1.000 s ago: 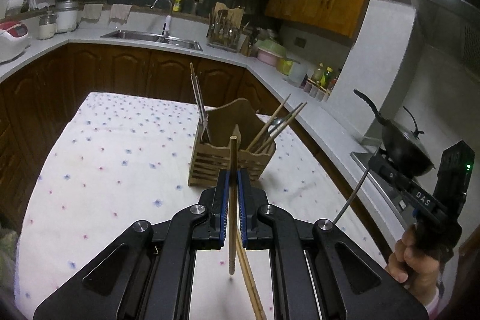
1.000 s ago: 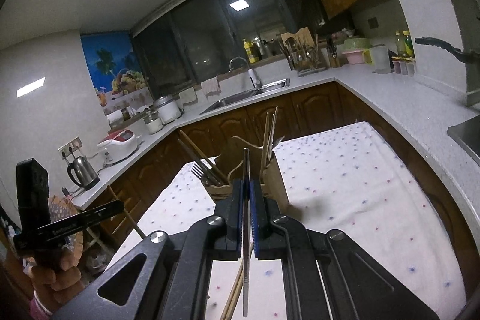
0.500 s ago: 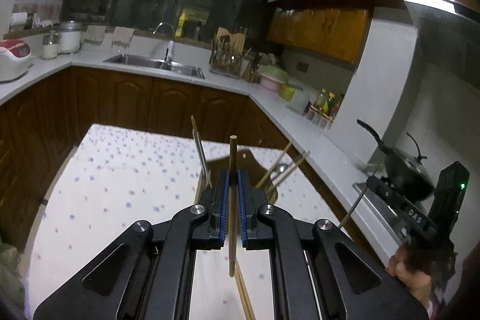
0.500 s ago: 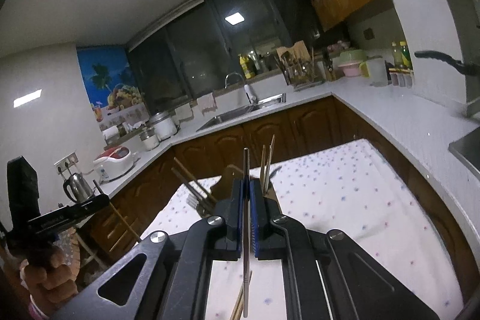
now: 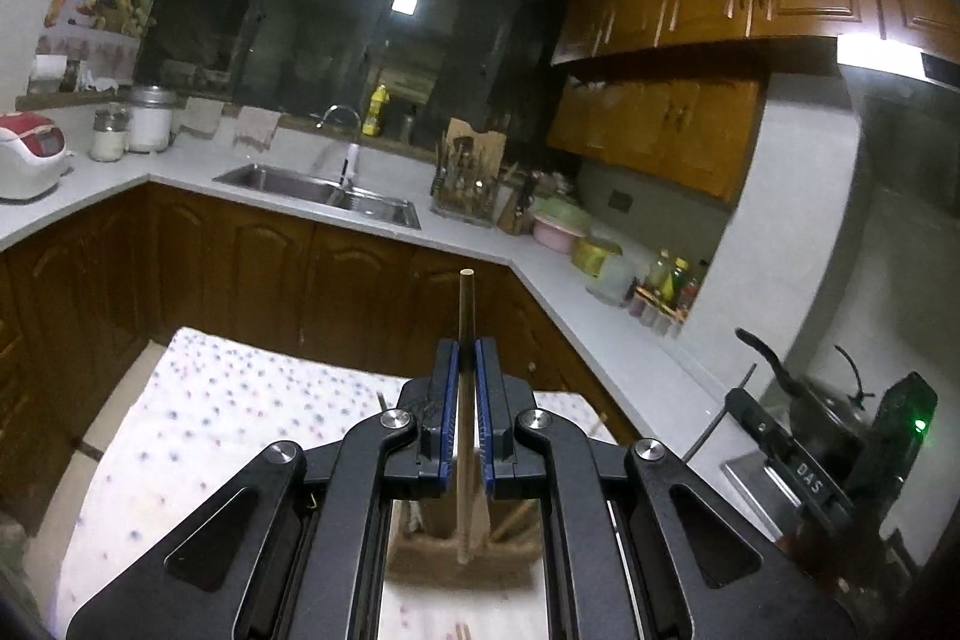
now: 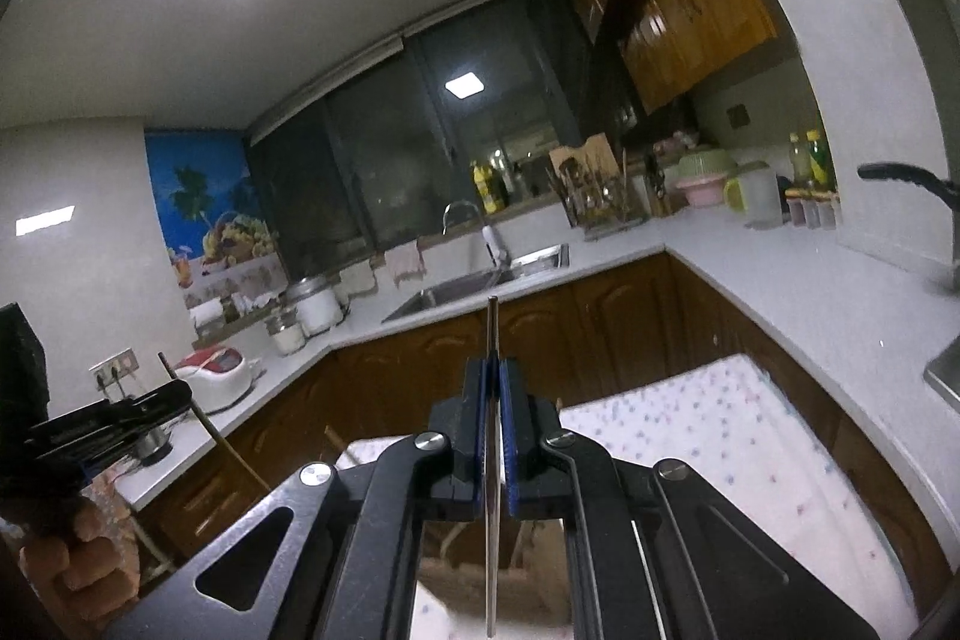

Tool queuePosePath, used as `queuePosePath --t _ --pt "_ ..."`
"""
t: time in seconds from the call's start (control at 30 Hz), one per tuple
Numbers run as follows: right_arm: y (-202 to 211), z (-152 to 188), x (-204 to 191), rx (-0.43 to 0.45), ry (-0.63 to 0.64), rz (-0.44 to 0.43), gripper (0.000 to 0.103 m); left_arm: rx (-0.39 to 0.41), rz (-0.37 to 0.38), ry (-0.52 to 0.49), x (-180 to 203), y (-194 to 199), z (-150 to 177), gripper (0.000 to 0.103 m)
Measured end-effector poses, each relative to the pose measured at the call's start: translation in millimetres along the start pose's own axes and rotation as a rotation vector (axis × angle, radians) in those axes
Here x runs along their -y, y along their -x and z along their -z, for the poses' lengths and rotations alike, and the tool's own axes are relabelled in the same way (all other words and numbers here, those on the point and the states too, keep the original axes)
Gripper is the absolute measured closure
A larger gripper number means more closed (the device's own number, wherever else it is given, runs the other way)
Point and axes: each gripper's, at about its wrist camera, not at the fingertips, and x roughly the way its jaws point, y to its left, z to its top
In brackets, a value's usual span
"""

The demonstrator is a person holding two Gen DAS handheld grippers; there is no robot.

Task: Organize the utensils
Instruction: 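Lift both held chopsticks upright and carry them over the wooden holder, then lower both chopsticks into the holder and open both grippers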

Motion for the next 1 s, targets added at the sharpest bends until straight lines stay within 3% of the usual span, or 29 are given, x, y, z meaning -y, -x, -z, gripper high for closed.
queuePosePath --t 0.2,0.43,1.0 --pt "-23.6 -2.9 -7.6 0.051 0.035 0.012 0.099 0.011 -0.041 0.016 -4.6 -32.2 0.0 0.098" --pt "-44.4 20.9 -10.9 0.087 0.095 0.038 0.098 -0.006 -0.075 0.021 -12.1 -61.5 24.7 0.098" --pt "-69.3 79.2 3.4 -0.109 0.091 0.038 0.098 -0.137 -0.083 0.014 -24.0 -86.7 84.7 0.097"
